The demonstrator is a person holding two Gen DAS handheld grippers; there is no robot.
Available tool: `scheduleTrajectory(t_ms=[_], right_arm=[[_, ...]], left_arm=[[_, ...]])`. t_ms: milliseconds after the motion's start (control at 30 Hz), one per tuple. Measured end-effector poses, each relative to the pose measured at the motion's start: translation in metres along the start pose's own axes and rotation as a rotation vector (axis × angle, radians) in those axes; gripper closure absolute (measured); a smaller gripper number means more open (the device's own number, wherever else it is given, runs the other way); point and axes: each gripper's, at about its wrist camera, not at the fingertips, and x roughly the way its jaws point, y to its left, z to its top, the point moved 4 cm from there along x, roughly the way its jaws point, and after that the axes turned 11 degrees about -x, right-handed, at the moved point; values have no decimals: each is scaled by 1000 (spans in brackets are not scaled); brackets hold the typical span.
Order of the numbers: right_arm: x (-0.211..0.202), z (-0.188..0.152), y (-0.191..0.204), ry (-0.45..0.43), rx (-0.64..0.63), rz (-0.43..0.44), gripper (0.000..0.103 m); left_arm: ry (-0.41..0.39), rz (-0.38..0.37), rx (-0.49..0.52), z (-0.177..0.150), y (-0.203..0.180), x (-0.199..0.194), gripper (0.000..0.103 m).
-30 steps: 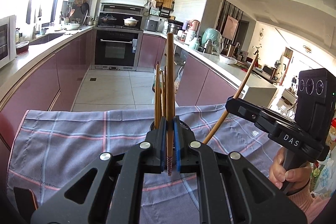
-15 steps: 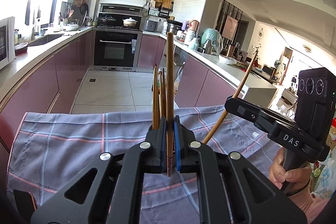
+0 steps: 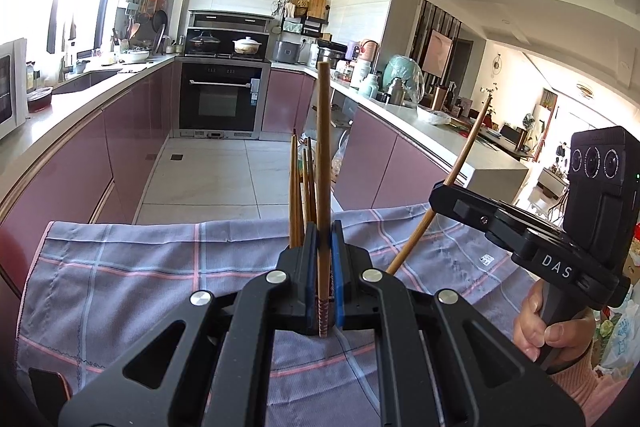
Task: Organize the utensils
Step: 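Carry the left tool's upright chopstick over the mesh cup and lower it in, then lower the right tool's chopstick into the cup beside the left tool's chopstick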
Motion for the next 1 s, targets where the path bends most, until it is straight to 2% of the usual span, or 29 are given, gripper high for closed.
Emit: scheduleTrajectory(t_ms=[1000], right_arm=[[2,8,-2,-28,-12,-4,98]], left_arm=[[-56,-8,21,16,-4,-9,95]])
